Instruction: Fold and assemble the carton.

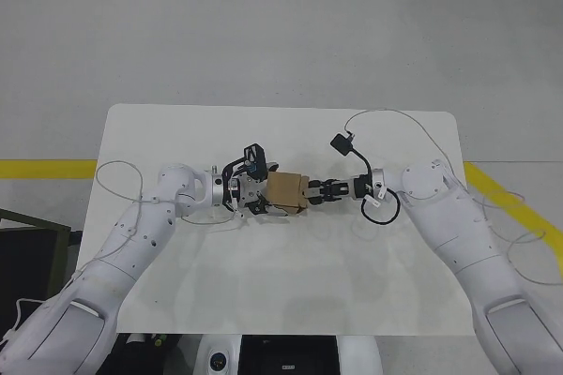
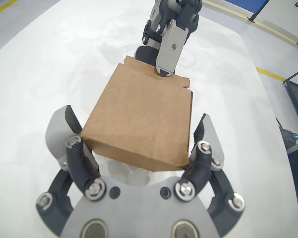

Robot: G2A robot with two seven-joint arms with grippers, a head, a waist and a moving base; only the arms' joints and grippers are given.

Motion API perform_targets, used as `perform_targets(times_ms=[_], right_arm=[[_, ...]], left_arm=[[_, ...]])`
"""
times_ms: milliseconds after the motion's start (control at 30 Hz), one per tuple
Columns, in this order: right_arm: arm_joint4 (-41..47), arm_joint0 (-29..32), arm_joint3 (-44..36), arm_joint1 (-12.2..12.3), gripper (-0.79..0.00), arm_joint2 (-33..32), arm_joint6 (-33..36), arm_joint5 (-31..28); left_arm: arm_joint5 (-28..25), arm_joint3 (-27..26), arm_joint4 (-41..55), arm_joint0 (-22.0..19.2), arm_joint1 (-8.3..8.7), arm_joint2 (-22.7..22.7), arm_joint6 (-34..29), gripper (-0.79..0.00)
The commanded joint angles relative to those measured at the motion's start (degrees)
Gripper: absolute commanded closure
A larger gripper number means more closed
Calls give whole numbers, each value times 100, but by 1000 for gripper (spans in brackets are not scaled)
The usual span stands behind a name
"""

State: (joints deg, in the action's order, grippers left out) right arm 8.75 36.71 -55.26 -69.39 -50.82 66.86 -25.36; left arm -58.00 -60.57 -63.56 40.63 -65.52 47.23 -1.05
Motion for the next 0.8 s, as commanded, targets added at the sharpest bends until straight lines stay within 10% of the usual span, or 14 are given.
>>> perform_targets(times_ms=[0,767], right_arm=[[5,-19,-1,-11,-132,17,-12,-15],[356,-65,84,-127,-185,121,-68,-183]], left_arm=[[0,-3,9,3,0,-1,2,-785],[0,25,47,-3,5,-22,-19,-785]])
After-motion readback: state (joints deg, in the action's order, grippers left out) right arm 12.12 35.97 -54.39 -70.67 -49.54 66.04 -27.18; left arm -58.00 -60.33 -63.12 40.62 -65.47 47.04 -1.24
